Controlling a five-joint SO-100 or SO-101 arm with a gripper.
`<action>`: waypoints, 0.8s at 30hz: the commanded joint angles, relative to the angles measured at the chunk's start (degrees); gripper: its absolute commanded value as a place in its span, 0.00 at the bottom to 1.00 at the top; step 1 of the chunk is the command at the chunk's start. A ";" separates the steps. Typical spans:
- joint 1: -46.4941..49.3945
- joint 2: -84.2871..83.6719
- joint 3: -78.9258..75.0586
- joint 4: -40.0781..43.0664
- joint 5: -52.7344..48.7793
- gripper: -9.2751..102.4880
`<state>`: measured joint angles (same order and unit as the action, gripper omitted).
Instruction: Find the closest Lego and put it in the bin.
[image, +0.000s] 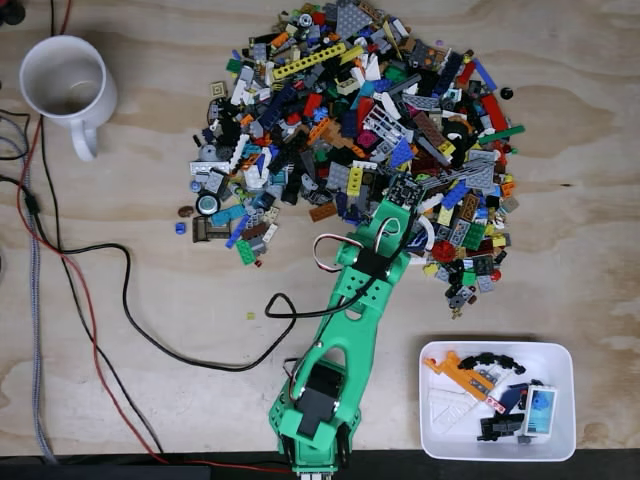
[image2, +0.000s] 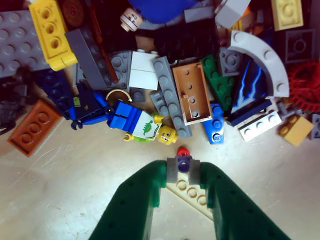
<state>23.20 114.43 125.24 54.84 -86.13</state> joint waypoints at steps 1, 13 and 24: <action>12.83 7.56 -7.12 2.02 -4.57 0.13; 36.56 13.80 -8.26 4.48 -8.88 0.12; 55.55 18.28 -5.54 5.80 -11.25 0.12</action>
<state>73.30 129.02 121.82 60.82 -96.94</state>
